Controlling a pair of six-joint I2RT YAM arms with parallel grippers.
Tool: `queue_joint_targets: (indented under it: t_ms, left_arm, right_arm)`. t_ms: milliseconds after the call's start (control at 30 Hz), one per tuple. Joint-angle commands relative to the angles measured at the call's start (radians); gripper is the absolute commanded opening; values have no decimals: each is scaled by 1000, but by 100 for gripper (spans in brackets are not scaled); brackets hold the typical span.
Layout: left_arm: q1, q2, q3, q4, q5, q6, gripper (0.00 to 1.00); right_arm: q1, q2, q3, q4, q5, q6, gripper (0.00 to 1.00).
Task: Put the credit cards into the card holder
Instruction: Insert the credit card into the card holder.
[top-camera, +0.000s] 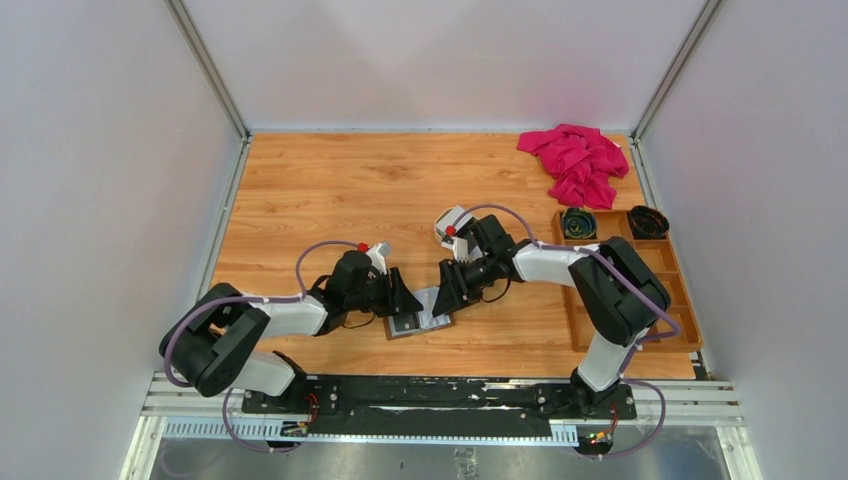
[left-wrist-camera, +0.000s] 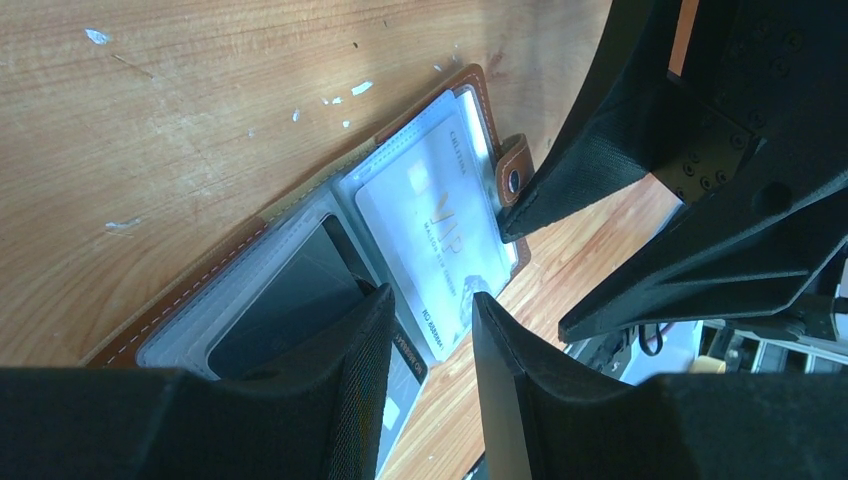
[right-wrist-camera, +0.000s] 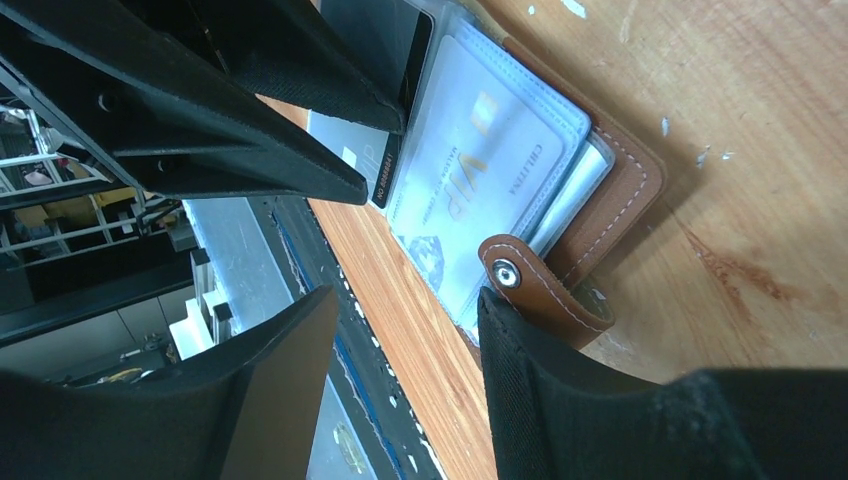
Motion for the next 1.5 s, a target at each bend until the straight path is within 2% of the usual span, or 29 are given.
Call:
queue_joint_targets:
  t_ms: [0, 600, 900, 1100, 1467]
  left_arm:
    - [-6, 28, 7, -26, -13, 16, 41]
    - [-6, 50, 7, -26, -4, 19, 41]
    - [-6, 50, 9, -26, -6, 19, 41]
    - [-6, 52, 13, -26, -2, 17, 41]
    - [-6, 58, 16, -26, 1, 16, 41]
  right_arm:
    - [11, 27, 15, -33, 4, 12, 58]
    - [11, 17, 28, -25, -60, 11, 58]
    - [12, -68, 48, -108, 35, -102, 58]
    - [14, -49, 26, -80, -45, -57, 59]
    - [16, 12, -15, -7, -50, 45, 59]
